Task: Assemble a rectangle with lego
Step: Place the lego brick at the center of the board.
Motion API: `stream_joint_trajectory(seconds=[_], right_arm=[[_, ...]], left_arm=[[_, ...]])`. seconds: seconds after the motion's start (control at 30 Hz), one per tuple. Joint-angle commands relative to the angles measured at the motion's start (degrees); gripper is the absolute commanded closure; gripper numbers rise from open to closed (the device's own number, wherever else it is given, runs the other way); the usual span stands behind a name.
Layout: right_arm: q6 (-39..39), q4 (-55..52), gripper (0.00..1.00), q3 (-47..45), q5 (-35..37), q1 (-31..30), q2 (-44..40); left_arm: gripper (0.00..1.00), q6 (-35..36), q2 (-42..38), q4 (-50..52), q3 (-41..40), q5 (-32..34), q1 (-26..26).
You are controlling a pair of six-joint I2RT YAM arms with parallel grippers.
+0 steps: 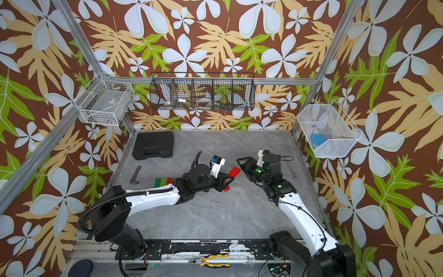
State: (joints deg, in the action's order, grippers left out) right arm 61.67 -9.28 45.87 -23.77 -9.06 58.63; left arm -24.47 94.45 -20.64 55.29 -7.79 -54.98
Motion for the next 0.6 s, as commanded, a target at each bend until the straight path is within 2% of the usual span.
stream_joint_trajectory(seconds=[0.0,0.1,0.17,0.33,0.43,0.57], right_arm=[[-19.07,-17.6,0.39,2.22,2.16,8.88,0.91],[-28.45,-23.23,0.45,1.0,6.26,15.13,2.66],[-31.0,-23.8,0.47,-0.59,7.36,16.26,3.26],[-30.76,-20.6,0.53,-5.28,2.86,16.2,4.35],[-31.72,-20.75,0.55,-6.18,1.51,16.19,5.9],[-31.95,-20.24,0.55,-6.19,1.54,16.19,5.71]], left_arm=[[1.0,9.77,4.04,6.64,3.36,2.68,-4.23],[1.0,13.74,10.07,9.4,7.24,5.39,-7.87],[1.0,15.48,13.39,9.77,9.05,6.94,-8.97],[0.98,17.44,19.22,10.72,12.87,8.75,-9.55],[0.93,18.52,21.43,10.75,13.22,8.9,-10.3],[0.82,19.32,23.73,11.49,12.96,10.17,-10.5]])
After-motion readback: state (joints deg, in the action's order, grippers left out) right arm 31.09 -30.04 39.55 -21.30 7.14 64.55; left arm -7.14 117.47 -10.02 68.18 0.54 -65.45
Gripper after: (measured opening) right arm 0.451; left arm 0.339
